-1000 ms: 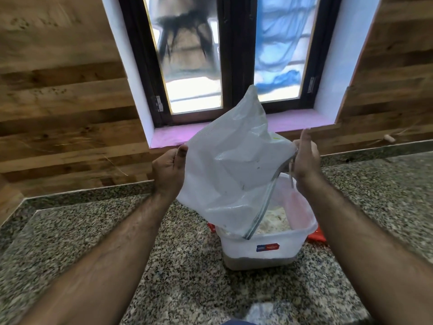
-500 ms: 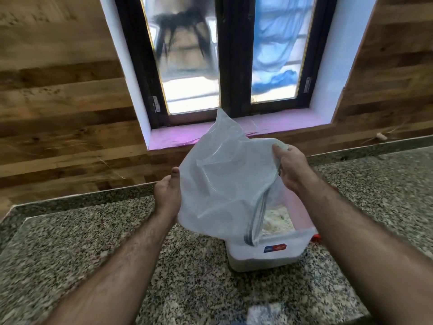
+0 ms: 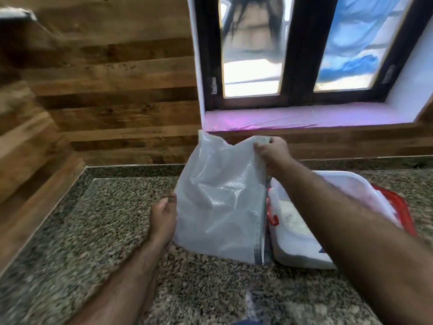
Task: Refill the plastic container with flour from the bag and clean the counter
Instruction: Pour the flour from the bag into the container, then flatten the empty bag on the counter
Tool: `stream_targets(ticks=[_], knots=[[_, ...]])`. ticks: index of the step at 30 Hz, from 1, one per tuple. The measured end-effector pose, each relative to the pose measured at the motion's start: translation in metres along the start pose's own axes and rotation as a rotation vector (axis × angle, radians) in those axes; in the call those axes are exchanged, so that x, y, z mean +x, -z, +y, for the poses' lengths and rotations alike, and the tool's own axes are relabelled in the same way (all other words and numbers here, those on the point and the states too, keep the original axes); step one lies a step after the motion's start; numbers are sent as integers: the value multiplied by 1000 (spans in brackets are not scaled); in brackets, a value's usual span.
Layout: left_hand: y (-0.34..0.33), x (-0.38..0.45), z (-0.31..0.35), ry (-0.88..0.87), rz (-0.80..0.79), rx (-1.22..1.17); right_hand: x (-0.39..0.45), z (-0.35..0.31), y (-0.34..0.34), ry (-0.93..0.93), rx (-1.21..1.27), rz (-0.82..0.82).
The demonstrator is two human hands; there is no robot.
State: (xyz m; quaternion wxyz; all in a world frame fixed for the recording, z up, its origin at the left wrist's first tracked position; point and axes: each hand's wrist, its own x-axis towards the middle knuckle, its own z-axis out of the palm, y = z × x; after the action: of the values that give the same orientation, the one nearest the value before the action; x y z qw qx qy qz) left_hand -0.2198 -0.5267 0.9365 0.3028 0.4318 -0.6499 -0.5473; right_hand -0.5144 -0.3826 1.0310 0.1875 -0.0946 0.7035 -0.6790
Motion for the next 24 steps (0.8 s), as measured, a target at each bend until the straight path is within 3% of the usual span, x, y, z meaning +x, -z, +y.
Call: stream_targets(ticks=[5,10,16,20,22,24], knots=[[42,-11,-79,174,51,52,10,92,-60,-129,-277,-75],[58,-36,-122,343,-43,152,-42,133,-88,-214,-457,-65],[65,-37,-151,351,-103,271,-58,184,-99,-223,-549,-114],[65,-23,-153,318,-194,330,-68,200,-107,-107,-802,-81],[65,-14,-152,192,-249,471,-76,209,-110,60,-1021,-81],[64,-8,-152,10,-255,689,-89,217,-111,301,-1081,-150]])
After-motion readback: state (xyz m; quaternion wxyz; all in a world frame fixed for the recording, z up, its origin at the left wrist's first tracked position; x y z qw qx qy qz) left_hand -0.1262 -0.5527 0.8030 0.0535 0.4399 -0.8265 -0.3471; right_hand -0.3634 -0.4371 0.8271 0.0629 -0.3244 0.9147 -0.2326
